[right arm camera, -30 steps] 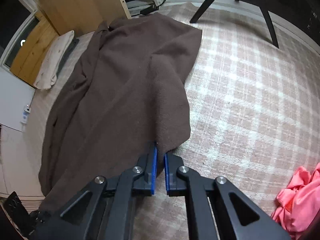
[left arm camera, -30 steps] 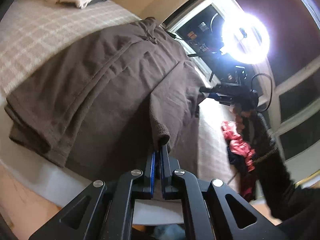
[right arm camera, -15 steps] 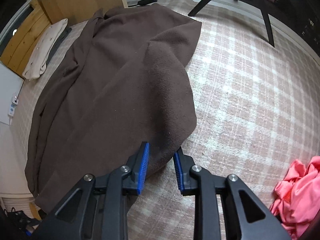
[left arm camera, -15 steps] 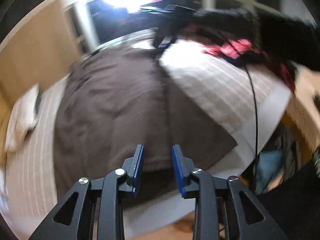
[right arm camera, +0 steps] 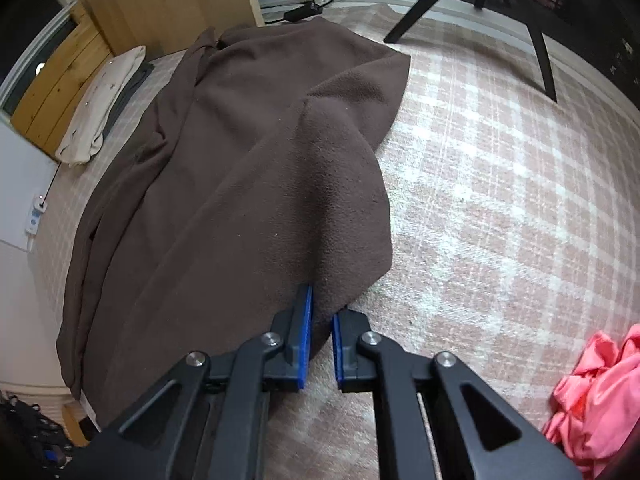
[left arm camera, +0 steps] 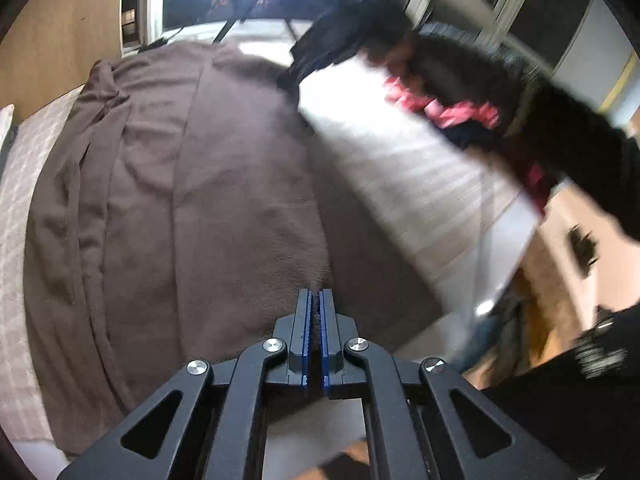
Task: Fold clothes
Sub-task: 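Lay the brown garment on the bed with both grippers, holding its edge, then release the brown fleece edge with both grippers and pull back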
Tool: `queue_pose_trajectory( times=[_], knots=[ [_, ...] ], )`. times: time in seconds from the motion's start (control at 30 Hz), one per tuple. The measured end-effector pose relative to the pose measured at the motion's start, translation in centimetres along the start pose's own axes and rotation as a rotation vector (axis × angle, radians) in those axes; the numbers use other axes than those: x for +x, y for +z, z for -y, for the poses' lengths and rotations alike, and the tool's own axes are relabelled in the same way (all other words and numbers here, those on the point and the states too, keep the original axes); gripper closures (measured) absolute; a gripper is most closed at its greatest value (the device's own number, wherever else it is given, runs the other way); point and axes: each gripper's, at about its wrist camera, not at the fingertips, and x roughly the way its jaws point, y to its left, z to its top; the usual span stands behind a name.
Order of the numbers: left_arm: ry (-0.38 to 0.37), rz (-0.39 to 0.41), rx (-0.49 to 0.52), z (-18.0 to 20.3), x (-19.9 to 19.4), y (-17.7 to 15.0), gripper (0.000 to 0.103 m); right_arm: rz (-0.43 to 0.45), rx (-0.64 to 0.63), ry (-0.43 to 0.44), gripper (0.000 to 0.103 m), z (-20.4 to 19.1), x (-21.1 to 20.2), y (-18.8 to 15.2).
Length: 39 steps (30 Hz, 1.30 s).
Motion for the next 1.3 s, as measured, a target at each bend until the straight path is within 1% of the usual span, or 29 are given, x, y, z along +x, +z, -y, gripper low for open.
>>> queue_pose_trajectory(
  times=[0.03,0.1,0.2,0.33,0.37,0.4,0.43,0.47,0.5,0.53,0.57,0.63,0.67,0.7,0.8,0.83,0.87,0.9,0.93,0.97,1.03,1.1,1.17,1.2,1.23,1.27,1.3],
  knots=[
    [-0.005,0.012,0.012,0.6,-0.5,0.2,0.100,0.002,-0.005,-0.006,0.095,-0.1,-0.1,0.2],
    [-0.037,0.030,0.034,1.8,-1.1,0.6,0.100,0.007,-0.016,-0.033,0.095,-0.6,0.0,1.0],
    [-0.033,0.024,0.078,3.2,-0.1,0.8,0.100,0.010,-0.015,-0.046,0.095,-0.2,-0.3,1.0],
    [-0.049,-0.020,0.084,3.8,2.5,0.1,0.099,-0.026,-0.039,-0.075,0.095,-0.2,0.7,0.3],
    [-0.052,-0.054,0.090,4.2,3.1,-0.2,0.097,-0.037,-0.047,-0.083,0.095,-0.3,1.1,0.1],
    [-0.049,-0.082,0.096,4.3,3.4,-0.4,0.091,-0.039,-0.045,-0.079,0.094,-0.2,1.1,0.0],
    [-0.030,-0.083,0.090,3.9,2.8,-0.6,0.091,-0.021,-0.024,-0.051,0.092,0.1,0.6,-0.2],
    [-0.014,-0.056,0.065,3.1,1.7,-0.7,0.090,-0.004,-0.004,-0.022,0.086,0.5,0.1,-0.3],
    [0.005,-0.030,0.032,2.2,0.6,-0.8,0.084,0.011,0.015,0.005,0.082,0.8,-0.3,-0.4],
    [0.027,-0.010,-0.013,0.9,-0.2,-0.8,0.082,0.023,0.032,0.030,0.075,1.1,-0.5,-0.4],
    [0.044,0.001,-0.054,-0.2,-0.5,-0.8,0.079,0.029,0.043,0.041,0.072,1.3,-0.6,-0.4],
    [0.065,0.006,-0.147,-2.7,-0.9,-1.1,0.079,0.029,0.052,0.032,0.072,1.5,-0.4,-0.3],
    [0.061,-0.006,-0.174,-3.6,-0.4,-1.2,0.079,0.028,0.056,0.028,0.072,1.6,-0.3,-0.2],
    [0.056,-0.018,-0.194,-4.2,0.2,-1.2,0.079,0.028,0.059,0.026,0.072,1.6,-0.1,-0.2],
    [0.011,-0.073,-0.201,-4.4,2.5,-1.3,0.079,0.023,0.065,0.035,0.072,1.5,0.7,-0.1],
    [0.002,-0.088,-0.202,-4.4,3.2,-1.4,0.079,0.025,0.063,0.032,0.072,1.5,0.8,-0.1],
    [0.007,-0.090,-0.201,-4.2,3.4,-1.5,0.083,0.028,0.063,0.032,0.074,1.5,0.9,-0.1],
    [0.002,-0.091,-0.202,-4.0,3.6,-1.5,0.101,0.029,0.064,0.041,0.080,1.5,1.0,-0.1],
    [-0.025,-0.087,-0.213,-4.0,3.3,-1.4,0.100,0.028,0.061,0.047,0.098,1.5,0.9,-0.2],
    [-0.051,-0.073,-0.235,-4.0,2.7,-1.3,0.101,0.025,0.052,0.048,0.097,1.6,0.5,-0.4],
    [-0.074,-0.030,-0.282,-4.2,0.7,-0.9,0.101,0.020,0.032,0.052,0.097,1.9,-0.4,-0.8],
    [-0.067,0.018,-0.321,-4.6,-2.2,-1.0,0.101,0.020,0.025,0.064,0.097,1.8,-0.6,-0.5],
    [-0.073,0.028,-0.377,-5.6,-3.3,-1.6,0.099,0.007,0.013,0.032,0.097,1.9,0.2,-0.2],
    [-0.063,0.014,-0.404,-6.3,-2.9,-2.2,0.095,-0.007,0.004,0.013,0.096,1.8,0.8,-0.1],
    [-0.022,-0.021,-0.410,-6.7,-1.9,-2.6,0.095,-0.027,-0.001,0.005,0.096,1.7,1.3,0.0],
    [0.036,-0.067,-0.401,-6.9,-1.0,-3.0,0.094,-0.041,-0.001,0.005,0.096,1.7,1.6,0.0],
    [0.085,-0.105,-0.389,-7.0,-0.3,-3.4,0.094,-0.043,0.003,0.007,0.095,1.7,1.6,0.0]
  ],
)
